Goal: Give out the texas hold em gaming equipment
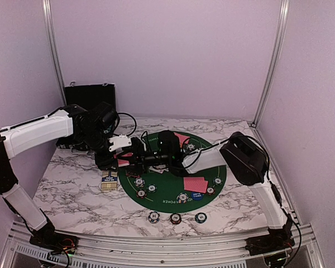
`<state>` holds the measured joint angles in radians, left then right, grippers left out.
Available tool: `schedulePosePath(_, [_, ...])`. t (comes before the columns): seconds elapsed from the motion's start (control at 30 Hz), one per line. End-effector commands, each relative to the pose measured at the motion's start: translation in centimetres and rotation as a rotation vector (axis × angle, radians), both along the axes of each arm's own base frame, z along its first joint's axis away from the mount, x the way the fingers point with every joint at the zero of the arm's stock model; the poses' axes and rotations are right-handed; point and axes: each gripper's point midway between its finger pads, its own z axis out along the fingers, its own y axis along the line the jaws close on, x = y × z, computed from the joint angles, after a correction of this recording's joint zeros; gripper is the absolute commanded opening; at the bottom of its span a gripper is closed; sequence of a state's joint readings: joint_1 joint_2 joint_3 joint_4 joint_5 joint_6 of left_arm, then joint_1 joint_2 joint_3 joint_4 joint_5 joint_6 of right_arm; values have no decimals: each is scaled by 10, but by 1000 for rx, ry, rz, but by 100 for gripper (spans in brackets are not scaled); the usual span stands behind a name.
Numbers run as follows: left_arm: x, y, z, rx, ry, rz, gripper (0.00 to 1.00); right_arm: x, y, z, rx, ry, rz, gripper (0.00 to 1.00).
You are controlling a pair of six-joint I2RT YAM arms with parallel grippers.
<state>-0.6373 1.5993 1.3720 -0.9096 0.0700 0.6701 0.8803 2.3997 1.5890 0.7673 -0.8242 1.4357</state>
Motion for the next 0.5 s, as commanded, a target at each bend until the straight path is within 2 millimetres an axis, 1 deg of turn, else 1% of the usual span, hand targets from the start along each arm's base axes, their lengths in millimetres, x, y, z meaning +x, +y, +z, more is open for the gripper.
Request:
schedulePosePath(0.0, [0, 0, 9, -20, -20, -1, 0, 10, -19, -3, -40, -14, -37, 57])
schedulePosePath(0.17, [0, 0, 8, -17, -19, -2, 0, 8, -27, 6, -29, -34, -36, 51])
schedulePosePath(0.47, [0, 2, 4, -5, -14, 0, 0, 7, -38, 27, 2, -61, -40, 34])
